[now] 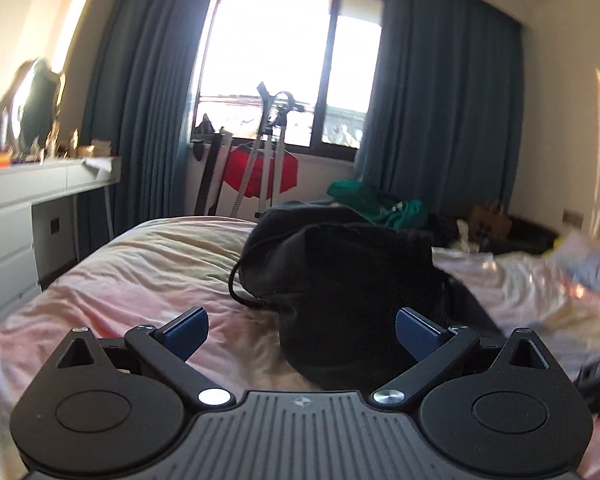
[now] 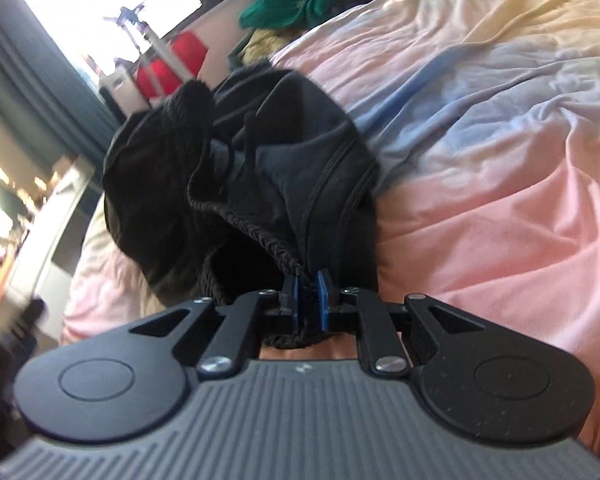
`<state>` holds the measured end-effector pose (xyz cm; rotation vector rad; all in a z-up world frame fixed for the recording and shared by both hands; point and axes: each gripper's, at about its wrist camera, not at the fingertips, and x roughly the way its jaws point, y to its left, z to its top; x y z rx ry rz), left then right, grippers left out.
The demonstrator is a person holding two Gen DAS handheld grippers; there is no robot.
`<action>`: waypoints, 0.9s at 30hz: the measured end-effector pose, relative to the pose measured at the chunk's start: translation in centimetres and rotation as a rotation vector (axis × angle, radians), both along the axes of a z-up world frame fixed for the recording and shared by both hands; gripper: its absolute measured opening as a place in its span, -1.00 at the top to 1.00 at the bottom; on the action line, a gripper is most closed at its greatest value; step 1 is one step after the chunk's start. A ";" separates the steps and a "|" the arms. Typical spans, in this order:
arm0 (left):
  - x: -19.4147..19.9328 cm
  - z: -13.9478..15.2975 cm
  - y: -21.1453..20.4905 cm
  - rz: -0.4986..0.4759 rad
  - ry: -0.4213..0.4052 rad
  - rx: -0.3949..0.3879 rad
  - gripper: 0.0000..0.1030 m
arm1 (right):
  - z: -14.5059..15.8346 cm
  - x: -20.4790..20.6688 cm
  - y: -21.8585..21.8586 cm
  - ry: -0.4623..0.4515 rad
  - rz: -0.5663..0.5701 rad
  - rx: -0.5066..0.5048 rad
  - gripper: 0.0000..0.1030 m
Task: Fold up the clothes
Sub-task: 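Grasp the waistband with the left tool while the right tool holds its own edge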
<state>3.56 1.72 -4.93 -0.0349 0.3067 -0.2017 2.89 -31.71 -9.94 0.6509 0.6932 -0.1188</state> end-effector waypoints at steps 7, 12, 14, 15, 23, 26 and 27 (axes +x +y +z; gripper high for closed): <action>4.1 1.1 -6.0 -0.101 -0.032 0.218 -0.94 | -0.5 -0.6 0.2 -0.016 -0.022 -0.047 0.52; 9.6 3.5 -11.9 -0.170 -0.028 0.301 -0.80 | -1.4 0.2 0.6 -0.015 -0.053 -0.044 0.52; 11.5 4.0 -14.2 -0.183 -0.012 0.295 -0.80 | -1.8 0.5 0.6 -0.017 -0.066 -0.027 0.53; 12.4 4.1 -15.4 -0.191 -0.005 0.297 -0.80 | -2.1 0.6 0.5 -0.018 -0.074 -0.013 0.53; 19.7 1.1 -23.6 -0.076 0.070 0.432 -0.68 | -3.5 0.9 -0.8 -0.035 -0.116 0.073 0.52; 21.4 0.3 -24.0 0.026 0.088 0.434 -0.64 | -3.7 0.8 -1.0 -0.041 -0.121 0.086 0.52; 21.5 0.3 -23.5 0.054 0.094 0.424 -0.64 | -3.7 0.8 -1.0 -0.043 -0.123 0.088 0.52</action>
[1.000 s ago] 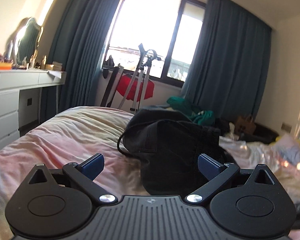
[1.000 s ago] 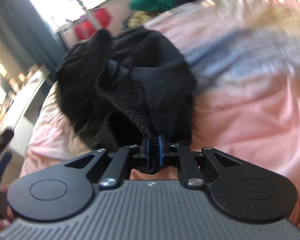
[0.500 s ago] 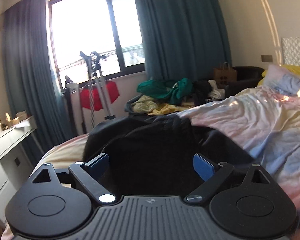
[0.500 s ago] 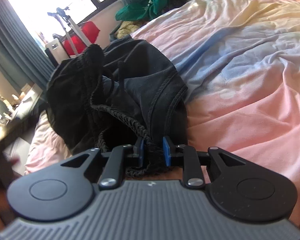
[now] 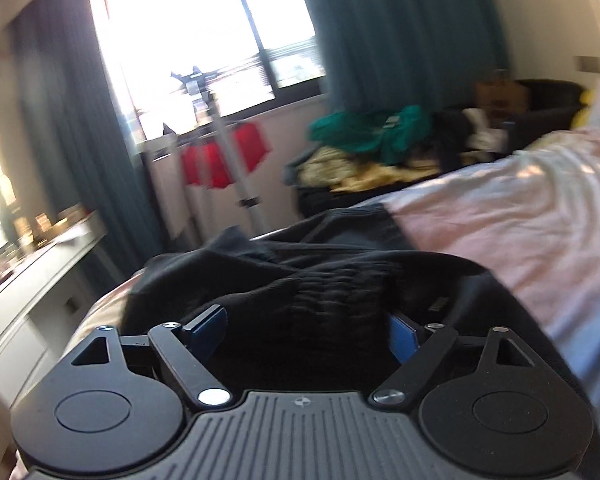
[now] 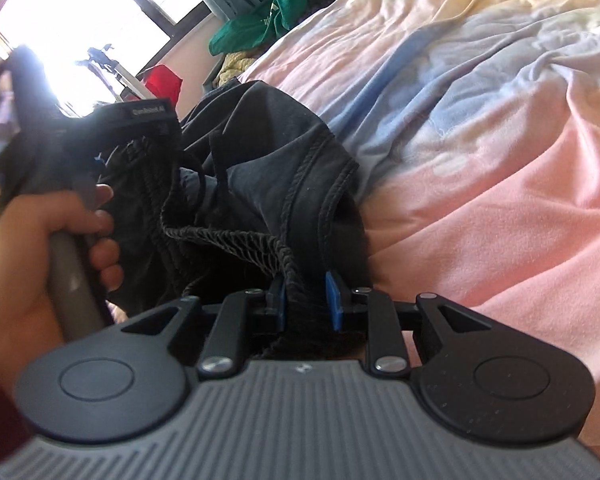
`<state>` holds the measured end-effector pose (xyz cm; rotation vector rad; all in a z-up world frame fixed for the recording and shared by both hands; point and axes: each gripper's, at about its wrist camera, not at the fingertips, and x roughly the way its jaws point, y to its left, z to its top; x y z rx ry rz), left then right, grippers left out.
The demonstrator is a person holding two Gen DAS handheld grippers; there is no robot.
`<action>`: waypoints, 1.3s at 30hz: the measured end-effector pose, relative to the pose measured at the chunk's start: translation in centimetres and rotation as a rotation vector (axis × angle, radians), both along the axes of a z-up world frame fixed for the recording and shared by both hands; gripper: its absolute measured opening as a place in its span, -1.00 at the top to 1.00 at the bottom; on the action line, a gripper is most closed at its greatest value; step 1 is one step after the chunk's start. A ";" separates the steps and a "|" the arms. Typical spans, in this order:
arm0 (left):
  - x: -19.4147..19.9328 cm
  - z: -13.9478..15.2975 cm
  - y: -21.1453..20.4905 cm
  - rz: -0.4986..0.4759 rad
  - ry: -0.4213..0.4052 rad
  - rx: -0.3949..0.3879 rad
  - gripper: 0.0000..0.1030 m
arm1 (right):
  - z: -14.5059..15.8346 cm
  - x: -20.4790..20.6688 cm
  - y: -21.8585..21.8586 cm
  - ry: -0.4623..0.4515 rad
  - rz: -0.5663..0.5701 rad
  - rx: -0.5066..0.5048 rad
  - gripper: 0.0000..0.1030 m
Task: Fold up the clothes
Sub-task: 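Grasp the waistband with the left tool while the right tool holds its own edge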
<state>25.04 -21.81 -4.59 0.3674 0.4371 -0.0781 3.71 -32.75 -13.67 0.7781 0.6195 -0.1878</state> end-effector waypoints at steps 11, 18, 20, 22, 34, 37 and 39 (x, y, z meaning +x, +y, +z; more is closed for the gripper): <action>-6.2 3.1 9.4 0.330 -0.256 -0.198 -0.39 | 0.7 -0.8 0.1 -0.013 -0.004 -0.021 0.52; -8.8 0.6 18.0 0.386 -0.151 -0.379 -0.25 | 1.5 -1.2 1.2 -0.040 0.020 -0.151 0.51; -8.8 -0.4 19.5 0.333 -0.119 -0.436 -0.23 | 1.5 -1.1 1.2 -0.048 0.029 -0.172 0.52; -8.5 -0.7 20.3 0.296 -0.097 -0.488 -0.22 | 1.4 -1.1 1.2 -0.055 0.039 -0.194 0.52; -7.7 2.6 23.2 0.089 -0.118 -0.706 0.86 | 2.6 -1.9 4.0 -0.103 0.205 -0.211 0.71; -8.1 6.7 27.4 0.088 -0.183 -0.738 0.87 | 3.6 -2.5 5.4 -0.154 0.237 -0.124 0.72; -8.1 9.9 30.7 0.107 -0.216 -0.735 0.87 | 5.0 -2.8 7.9 -0.227 0.291 -0.079 0.73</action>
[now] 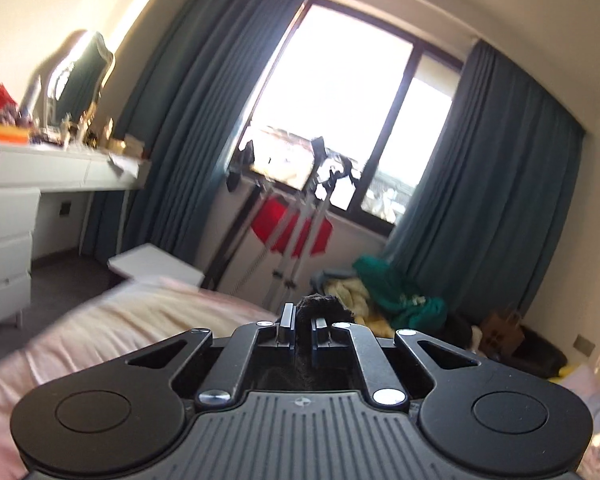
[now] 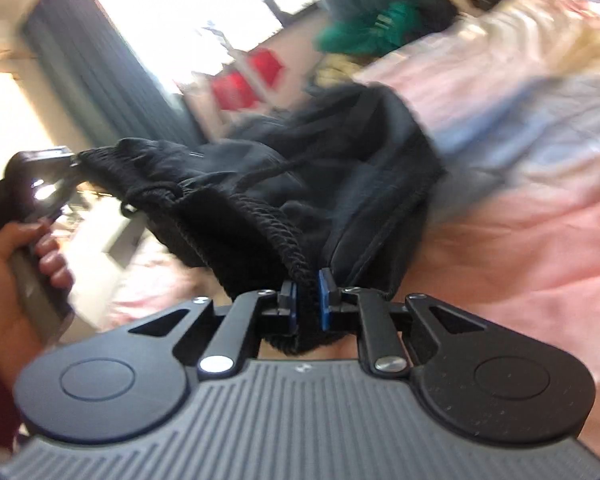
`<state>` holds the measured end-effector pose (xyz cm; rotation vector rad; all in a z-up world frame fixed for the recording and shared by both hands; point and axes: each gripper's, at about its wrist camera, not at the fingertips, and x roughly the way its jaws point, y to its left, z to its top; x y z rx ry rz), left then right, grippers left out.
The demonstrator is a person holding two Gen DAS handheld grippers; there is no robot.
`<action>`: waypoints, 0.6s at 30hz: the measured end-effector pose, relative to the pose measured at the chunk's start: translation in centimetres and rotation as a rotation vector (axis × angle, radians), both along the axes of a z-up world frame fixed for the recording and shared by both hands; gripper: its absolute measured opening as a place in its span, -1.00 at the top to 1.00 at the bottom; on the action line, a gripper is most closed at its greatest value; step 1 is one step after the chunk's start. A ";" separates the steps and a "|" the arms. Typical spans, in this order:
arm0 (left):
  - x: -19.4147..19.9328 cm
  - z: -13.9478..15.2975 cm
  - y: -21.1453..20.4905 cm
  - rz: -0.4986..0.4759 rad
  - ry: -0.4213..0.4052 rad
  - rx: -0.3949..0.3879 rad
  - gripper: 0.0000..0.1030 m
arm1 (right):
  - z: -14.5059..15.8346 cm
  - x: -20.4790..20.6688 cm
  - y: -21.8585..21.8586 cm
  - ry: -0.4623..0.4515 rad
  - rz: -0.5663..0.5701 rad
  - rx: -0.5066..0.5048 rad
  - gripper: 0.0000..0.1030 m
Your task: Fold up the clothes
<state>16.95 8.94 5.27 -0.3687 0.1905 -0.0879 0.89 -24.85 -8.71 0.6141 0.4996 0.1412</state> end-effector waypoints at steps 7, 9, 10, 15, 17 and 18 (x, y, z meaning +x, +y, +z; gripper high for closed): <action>3.3 8.0 11.1 0.172 0.022 0.098 0.87 | 4.0 1.5 12.6 -0.120 0.258 0.142 0.72; 5.1 7.6 14.1 0.237 0.067 0.109 0.86 | 3.6 3.1 16.9 -0.115 0.326 0.141 0.71; 6.0 7.3 15.5 0.269 0.091 0.115 0.86 | 3.2 4.0 18.9 -0.108 0.359 0.139 0.71; 10.1 -1.7 22.1 0.374 0.328 0.112 0.84 | -1.4 8.3 26.6 -0.022 0.486 0.068 0.65; 10.6 -5.5 24.2 0.379 0.400 0.048 0.84 | -3.3 9.2 27.6 0.021 0.522 0.024 0.64; 10.3 -6.9 24.6 0.389 0.399 0.037 0.83 | -3.8 9.4 27.8 0.021 0.543 0.006 0.61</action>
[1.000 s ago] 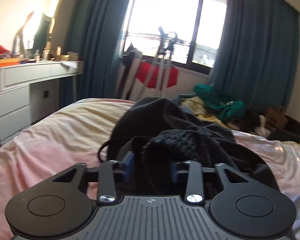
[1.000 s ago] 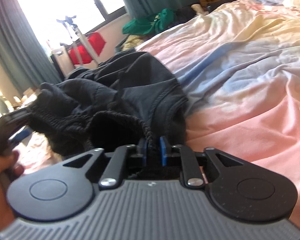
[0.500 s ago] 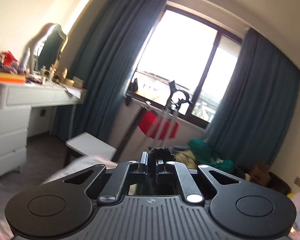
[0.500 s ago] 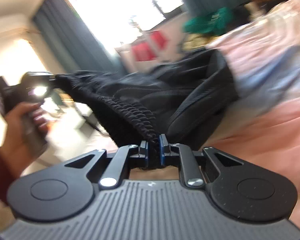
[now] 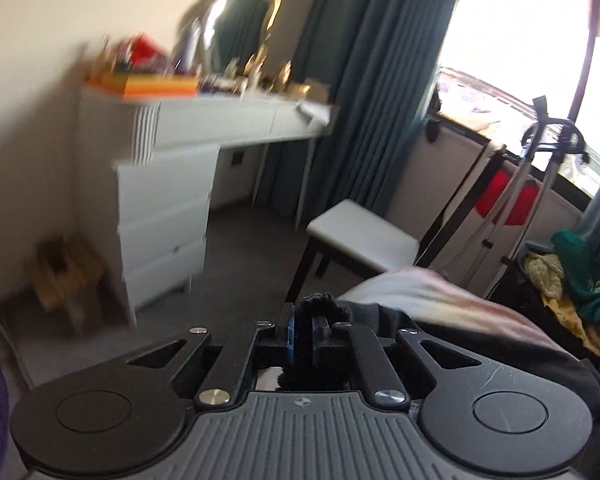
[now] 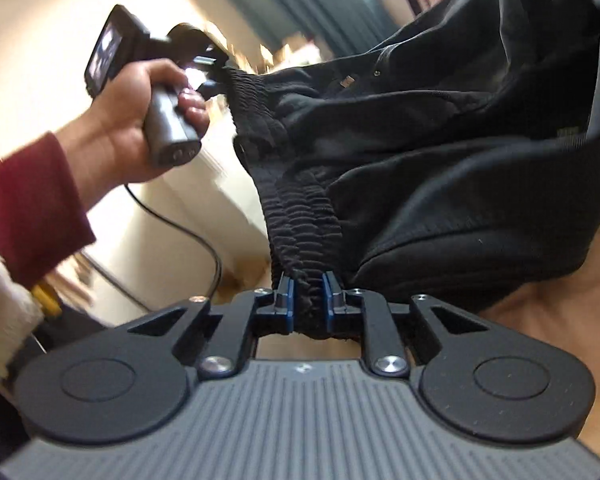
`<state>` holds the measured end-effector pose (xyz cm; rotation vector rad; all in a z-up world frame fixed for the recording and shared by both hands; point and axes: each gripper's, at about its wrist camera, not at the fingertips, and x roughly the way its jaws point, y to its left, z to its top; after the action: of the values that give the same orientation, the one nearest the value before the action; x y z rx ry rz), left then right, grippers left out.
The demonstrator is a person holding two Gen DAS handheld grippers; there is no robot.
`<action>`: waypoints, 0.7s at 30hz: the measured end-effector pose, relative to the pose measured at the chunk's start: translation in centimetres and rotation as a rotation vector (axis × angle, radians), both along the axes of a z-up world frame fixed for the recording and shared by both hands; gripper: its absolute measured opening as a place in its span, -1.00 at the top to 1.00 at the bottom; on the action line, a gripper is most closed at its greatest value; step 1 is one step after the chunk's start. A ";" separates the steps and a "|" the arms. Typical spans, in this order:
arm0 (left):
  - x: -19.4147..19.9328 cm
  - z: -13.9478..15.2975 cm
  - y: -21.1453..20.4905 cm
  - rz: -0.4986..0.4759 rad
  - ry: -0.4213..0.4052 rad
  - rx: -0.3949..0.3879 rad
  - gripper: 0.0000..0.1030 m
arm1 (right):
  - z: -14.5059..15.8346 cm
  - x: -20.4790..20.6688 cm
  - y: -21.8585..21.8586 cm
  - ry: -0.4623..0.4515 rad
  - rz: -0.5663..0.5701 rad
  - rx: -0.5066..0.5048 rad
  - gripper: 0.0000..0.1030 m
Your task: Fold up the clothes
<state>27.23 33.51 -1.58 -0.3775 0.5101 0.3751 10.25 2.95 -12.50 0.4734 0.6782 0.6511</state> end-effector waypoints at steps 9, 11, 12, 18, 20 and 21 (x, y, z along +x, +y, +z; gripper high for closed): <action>-6.8 -0.8 1.5 0.090 -0.030 0.148 -0.91 | 1.8 -2.2 -2.7 -0.115 0.073 -0.035 -0.71; -10.1 0.4 1.1 0.102 -0.063 0.189 -0.91 | 2.8 -3.3 -4.1 -0.163 0.065 -0.043 -0.68; -11.5 1.1 0.8 0.094 -0.066 0.187 -0.90 | 3.2 -3.6 -4.9 -0.182 0.059 -0.054 -0.68; -20.2 4.0 -5.1 -0.037 -0.145 0.165 -0.89 | 7.5 -6.3 -12.1 -0.361 -0.087 -0.183 -0.68; -22.9 4.1 -8.7 -0.097 -0.168 0.149 -0.88 | 8.7 -7.0 -15.0 -0.409 -0.161 -0.211 -0.68; -24.1 4.1 -11.0 -0.129 -0.180 0.136 -0.88 | 9.1 -7.3 -16.5 -0.423 -0.203 -0.215 -0.68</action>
<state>3.10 22.54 2.50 -0.2422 0.3293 0.2473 2.95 -13.54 -3.37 0.1903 0.2891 0.4592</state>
